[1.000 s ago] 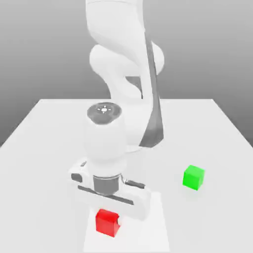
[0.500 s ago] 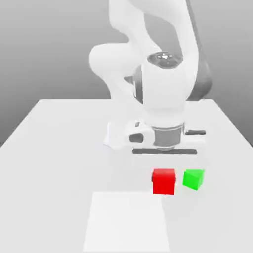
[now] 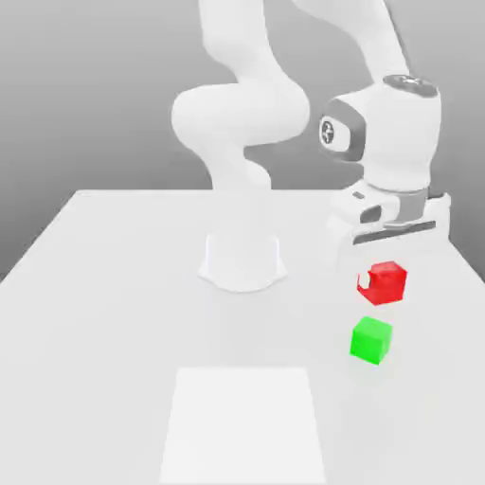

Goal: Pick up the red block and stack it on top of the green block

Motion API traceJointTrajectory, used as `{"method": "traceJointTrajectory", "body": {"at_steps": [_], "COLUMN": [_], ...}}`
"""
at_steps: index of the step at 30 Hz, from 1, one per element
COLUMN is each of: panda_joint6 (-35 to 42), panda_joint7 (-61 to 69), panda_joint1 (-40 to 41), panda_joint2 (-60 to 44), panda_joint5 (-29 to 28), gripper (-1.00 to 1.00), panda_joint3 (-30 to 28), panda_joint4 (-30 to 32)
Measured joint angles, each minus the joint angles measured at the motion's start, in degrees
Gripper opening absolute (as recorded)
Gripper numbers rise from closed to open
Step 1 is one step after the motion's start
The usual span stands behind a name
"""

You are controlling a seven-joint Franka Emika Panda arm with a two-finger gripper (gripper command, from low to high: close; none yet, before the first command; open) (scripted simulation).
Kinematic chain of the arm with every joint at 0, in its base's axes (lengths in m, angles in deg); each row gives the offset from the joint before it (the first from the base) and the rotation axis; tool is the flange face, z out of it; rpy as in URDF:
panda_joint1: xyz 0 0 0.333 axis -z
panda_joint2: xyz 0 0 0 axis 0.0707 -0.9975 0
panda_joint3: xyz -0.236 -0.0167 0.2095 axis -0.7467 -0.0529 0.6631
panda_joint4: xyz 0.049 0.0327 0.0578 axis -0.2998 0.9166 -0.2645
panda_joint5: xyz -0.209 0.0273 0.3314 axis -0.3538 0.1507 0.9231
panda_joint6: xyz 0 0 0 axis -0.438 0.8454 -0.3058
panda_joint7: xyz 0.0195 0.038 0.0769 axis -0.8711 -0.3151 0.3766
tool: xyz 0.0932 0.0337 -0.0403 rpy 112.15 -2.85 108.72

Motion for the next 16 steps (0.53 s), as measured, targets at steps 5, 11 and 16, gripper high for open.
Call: {"method": "traceJointTrajectory", "body": {"at_steps": [5,11,16], "panda_joint6": [-3.7,-10.17,-15.1], "panda_joint7": [-3.38,-7.35,-9.29], "panda_joint1": [3.18,5.86,6.22], "panda_joint2": [-4.25,-10.76,-15.49], "panda_joint5": [-4.98,-10.74,-13.56], "gripper": [-1.0,-1.0,1.0], "panda_joint3": [1.76,3.03,2.79], "panda_joint4": [-0.33,-0.37,-0.09]}}
